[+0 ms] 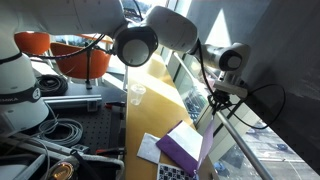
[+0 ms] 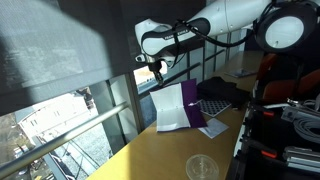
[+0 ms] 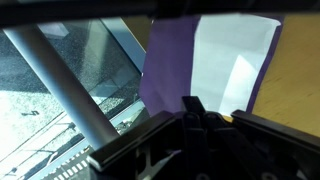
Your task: Close the folder
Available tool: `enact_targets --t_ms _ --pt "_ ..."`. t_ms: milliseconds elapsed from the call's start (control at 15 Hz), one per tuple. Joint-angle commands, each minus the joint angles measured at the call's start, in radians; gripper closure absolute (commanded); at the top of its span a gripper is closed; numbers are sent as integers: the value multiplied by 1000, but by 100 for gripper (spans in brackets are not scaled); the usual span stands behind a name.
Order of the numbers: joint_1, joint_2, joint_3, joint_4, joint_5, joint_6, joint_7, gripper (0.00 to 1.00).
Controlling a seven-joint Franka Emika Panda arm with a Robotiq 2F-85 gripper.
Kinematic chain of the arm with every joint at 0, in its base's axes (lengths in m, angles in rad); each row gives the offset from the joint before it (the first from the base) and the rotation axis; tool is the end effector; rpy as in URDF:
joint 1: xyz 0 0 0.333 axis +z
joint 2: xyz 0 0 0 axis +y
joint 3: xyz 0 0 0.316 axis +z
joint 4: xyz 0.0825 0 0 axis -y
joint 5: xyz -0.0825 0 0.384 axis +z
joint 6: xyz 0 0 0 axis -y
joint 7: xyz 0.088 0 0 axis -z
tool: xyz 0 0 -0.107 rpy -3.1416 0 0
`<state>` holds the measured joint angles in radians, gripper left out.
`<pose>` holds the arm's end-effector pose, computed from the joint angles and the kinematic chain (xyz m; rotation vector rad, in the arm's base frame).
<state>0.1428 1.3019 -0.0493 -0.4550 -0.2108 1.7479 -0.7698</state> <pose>0.8028 0.0814 0.2429 2.5870 1.3101 -0.1301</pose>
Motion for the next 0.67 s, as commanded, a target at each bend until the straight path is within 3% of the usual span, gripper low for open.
enact_targets --t_ms 0,600 --pt "39 14 -10 7 -20 8 6 100" --pt "84 20 -7 13 -15 -90 54 100"
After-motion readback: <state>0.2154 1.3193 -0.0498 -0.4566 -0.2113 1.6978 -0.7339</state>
